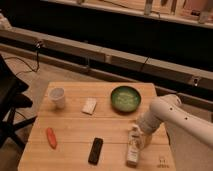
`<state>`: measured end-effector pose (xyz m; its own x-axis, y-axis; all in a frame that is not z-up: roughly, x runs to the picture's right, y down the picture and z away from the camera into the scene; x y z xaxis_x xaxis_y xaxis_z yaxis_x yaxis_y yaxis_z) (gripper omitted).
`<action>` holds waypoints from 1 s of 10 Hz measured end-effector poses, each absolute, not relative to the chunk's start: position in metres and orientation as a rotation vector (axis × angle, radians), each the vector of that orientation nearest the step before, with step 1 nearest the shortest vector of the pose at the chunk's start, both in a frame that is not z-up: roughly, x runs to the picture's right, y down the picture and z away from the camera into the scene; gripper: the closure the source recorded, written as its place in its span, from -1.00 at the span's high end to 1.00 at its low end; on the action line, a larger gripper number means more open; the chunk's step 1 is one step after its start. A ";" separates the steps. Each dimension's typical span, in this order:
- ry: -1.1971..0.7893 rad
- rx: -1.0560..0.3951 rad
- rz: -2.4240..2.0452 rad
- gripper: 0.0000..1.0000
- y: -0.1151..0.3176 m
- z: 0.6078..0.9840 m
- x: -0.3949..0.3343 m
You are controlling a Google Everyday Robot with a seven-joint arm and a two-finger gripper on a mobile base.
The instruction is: Place the bottle in the ceramic bowl
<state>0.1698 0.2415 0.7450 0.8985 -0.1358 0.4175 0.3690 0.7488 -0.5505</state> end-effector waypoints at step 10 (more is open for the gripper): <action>-0.290 -0.763 -0.401 0.60 0.282 0.769 0.165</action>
